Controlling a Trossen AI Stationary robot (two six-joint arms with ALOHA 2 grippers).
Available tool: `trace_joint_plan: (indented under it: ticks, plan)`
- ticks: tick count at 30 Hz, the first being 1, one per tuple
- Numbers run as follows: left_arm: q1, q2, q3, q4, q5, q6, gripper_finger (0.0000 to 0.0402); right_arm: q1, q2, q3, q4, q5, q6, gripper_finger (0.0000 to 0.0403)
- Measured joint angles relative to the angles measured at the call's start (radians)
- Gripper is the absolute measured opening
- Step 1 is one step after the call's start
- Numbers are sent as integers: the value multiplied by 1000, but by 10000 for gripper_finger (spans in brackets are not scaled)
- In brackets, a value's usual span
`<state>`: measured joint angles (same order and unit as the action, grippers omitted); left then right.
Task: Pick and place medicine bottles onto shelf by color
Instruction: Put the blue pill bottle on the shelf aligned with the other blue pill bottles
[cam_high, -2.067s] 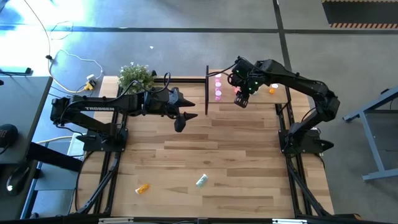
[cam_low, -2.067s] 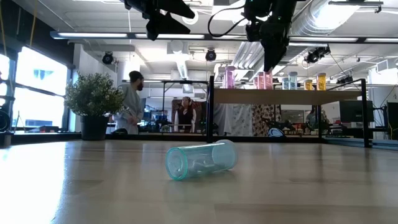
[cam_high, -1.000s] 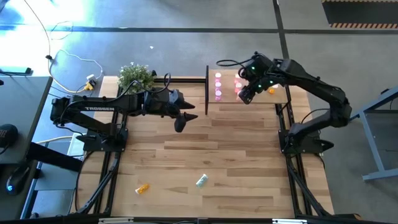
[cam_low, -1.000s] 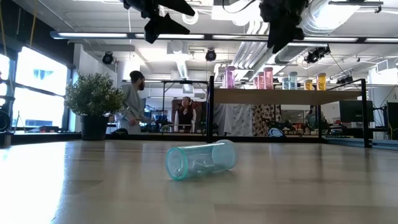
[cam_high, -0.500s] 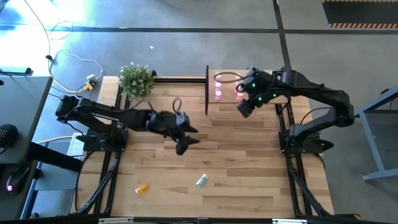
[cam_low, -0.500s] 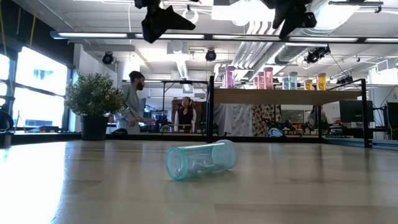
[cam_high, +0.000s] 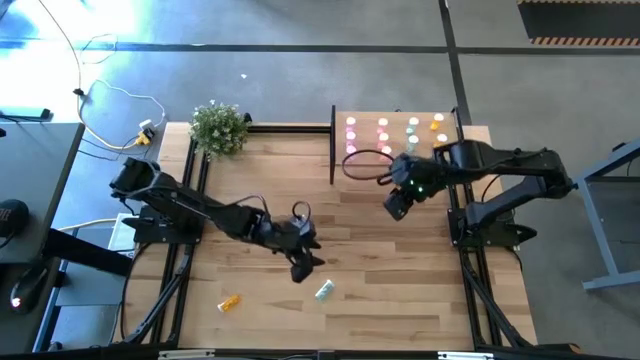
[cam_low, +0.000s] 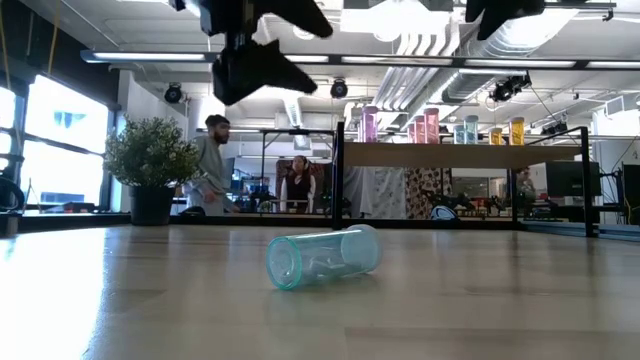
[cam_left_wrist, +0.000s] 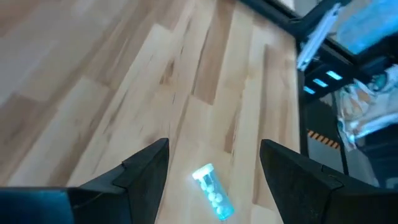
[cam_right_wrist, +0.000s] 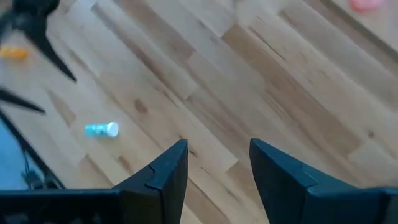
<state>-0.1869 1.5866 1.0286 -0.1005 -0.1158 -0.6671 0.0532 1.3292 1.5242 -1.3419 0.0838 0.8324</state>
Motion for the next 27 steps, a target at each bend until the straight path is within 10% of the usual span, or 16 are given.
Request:
trace_joint_plan:
  ticks: [27]
  plan:
    - [-195, 320, 0, 185, -194, -198, 241, 145, 14, -1, -20, 118, 181, 163]
